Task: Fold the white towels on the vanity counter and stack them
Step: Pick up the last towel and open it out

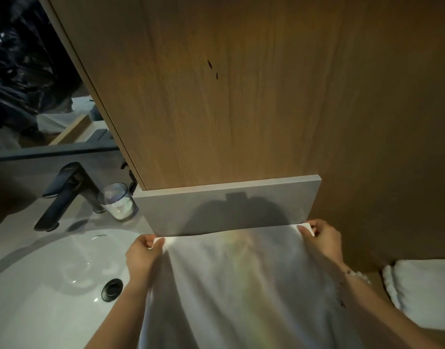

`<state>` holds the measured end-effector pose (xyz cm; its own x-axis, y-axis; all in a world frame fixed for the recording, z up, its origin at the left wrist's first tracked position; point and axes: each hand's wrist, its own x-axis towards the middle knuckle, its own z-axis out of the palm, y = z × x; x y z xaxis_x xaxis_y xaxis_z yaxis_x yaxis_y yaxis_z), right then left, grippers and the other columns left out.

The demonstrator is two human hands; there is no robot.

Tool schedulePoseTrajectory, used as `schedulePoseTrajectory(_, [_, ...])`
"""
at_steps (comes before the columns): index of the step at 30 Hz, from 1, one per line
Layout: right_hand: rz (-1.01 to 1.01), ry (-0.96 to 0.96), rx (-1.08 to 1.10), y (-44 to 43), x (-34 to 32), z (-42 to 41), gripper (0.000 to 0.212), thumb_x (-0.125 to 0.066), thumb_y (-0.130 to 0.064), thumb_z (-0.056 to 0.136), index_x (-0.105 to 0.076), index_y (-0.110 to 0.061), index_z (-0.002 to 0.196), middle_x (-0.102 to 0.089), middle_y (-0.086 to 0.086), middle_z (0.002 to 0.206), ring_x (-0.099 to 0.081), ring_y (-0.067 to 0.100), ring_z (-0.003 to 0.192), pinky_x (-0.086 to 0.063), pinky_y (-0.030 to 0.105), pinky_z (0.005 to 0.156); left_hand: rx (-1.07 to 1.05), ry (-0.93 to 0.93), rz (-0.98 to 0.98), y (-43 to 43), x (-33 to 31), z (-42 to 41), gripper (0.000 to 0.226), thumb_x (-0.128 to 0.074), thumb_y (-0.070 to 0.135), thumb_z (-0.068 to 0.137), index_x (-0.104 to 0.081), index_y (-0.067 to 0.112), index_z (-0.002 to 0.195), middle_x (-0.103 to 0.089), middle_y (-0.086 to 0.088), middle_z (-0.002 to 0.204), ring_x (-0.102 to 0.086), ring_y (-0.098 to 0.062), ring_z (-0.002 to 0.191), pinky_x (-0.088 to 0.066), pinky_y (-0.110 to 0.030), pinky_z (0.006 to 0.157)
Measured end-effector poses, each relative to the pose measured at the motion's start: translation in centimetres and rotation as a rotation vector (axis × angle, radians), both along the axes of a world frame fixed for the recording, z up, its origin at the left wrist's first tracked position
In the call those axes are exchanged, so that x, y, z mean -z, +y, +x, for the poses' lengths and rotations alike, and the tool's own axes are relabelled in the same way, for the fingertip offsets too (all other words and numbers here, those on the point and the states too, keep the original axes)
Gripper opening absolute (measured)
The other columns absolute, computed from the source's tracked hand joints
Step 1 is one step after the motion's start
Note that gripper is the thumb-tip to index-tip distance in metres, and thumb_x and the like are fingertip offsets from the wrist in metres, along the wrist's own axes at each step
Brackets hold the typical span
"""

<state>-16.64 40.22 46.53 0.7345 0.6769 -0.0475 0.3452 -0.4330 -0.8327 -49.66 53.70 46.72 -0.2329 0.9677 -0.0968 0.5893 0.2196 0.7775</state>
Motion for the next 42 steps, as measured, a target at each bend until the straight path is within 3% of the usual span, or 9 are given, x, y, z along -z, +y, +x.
schedulePoseTrajectory(7, [-0.166,-0.009,0.080,0.7,-0.7,0.1,0.032,-0.064,-0.026,0.085,-0.053,-0.010,0.110,-0.059,0.012,0.103,-0.055,0.032,0.098,-0.046,0.040,0.086,-0.115,-0.036,-0.143,-0.7,-1.5,0.2,0.045,-0.068,0.029,0.084,-0.049,0.002,0.115,-0.065,-0.015,0.103,-0.054,-0.034,0.111,-0.038,-0.035,0.093])
schedulePoseTrajectory(9, [-0.210,-0.145,0.106,0.7,-1.9,-0.7,0.043,-0.066,-0.033,0.083,-0.051,-0.009,0.115,-0.058,0.013,0.114,-0.053,0.031,0.106,-0.044,0.042,0.090,-0.030,0.030,-0.220,-1.2,-1.7,-0.7,0.028,-0.060,0.037,0.088,-0.059,0.010,0.085,-0.065,-0.010,0.082,-0.059,-0.033,0.095,-0.042,-0.034,0.084])
schedulePoseTrajectory(11, [-0.079,-0.402,0.114,0.6,-2.6,-3.0,0.033,-0.060,-0.031,0.086,-0.056,-0.008,0.109,-0.059,0.012,0.110,-0.054,0.031,0.104,-0.043,0.040,0.087,0.047,0.105,-0.268,-2.4,-2.0,-1.4,0.048,-0.049,0.040,0.093,-0.040,0.016,0.052,-0.049,-0.004,0.053,-0.053,-0.028,0.064,-0.041,-0.031,0.068])
schedulePoseTrajectory(16, [0.081,-0.627,-0.474,0.5,0.0,-16.1,0.039,-0.038,-0.026,0.077,-0.069,-0.013,0.097,-0.069,0.010,0.103,-0.068,0.030,0.093,-0.051,0.035,0.079,0.071,0.228,-0.179,-5.4,-1.1,-1.8,0.026,-0.048,0.031,0.095,-0.059,0.011,0.084,-0.062,-0.010,0.084,-0.058,-0.032,0.091,-0.031,-0.029,0.068])
schedulePoseTrajectory(19, [-0.097,-0.587,-0.745,1.4,0.8,-21.3,0.051,-0.026,-0.031,0.087,-0.068,-0.019,0.115,-0.062,0.002,0.126,-0.059,0.022,0.116,-0.043,0.039,0.102,0.083,0.144,-0.069,-5.5,0.0,-1.5,0.019,-0.049,0.023,0.094,-0.053,0.010,0.082,-0.059,-0.008,0.077,-0.055,-0.033,0.081,-0.032,-0.031,0.065])
schedulePoseTrajectory(21, [-0.185,-0.624,-0.826,2.0,0.6,-21.8,0.072,0.008,-0.043,0.094,-0.042,-0.019,0.141,-0.036,0.002,0.150,-0.033,0.024,0.139,-0.015,0.046,0.112,0.088,0.155,-0.047,-5.2,0.4,-1.6,0.019,-0.048,0.023,0.094,-0.051,0.010,0.081,-0.057,-0.008,0.075,-0.051,-0.030,0.075,-0.031,-0.031,0.064])
schedulePoseTrajectory(24, [-0.243,-0.620,-0.922,2.1,1.5,-20.2,0.100,0.025,-0.062,0.063,-0.002,-0.022,0.151,0.006,-0.005,0.159,0.009,0.016,0.146,0.016,0.031,0.109,0.075,0.163,-0.031,-4.8,1.1,-1.9,0.019,-0.047,0.021,0.096,-0.049,0.009,0.082,-0.056,-0.012,0.077,-0.048,-0.029,0.074,-0.030,-0.031,0.066])
schedulePoseTrajectory(30, [-0.186,-0.703,-0.754,1.0,1.8,-12.9,0.093,0.009,-0.072,0.080,-0.027,-0.019,0.147,-0.017,-0.003,0.157,-0.015,0.014,0.145,0.006,0.023,0.113,0.083,0.128,-0.034,-4.3,1.8,-1.9,0.025,-0.045,0.018,0.096,-0.046,0.014,0.071,-0.054,-0.010,0.071,-0.048,-0.032,0.074,-0.031,-0.032,0.065])
schedulePoseTrajectory(42, [-0.442,-0.644,-0.534,-1.8,1.4,-6.9,0.093,0.001,-0.064,0.072,-0.011,-0.014,0.150,-0.007,0.002,0.159,-0.002,0.019,0.146,0.003,0.038,0.115,0.048,0.197,-0.140,-4.9,0.6,-1.8,0.028,-0.051,0.034,0.093,-0.057,0.008,0.100,-0.065,-0.020,0.103,-0.056,-0.036,0.098,-0.035,-0.032,0.073])
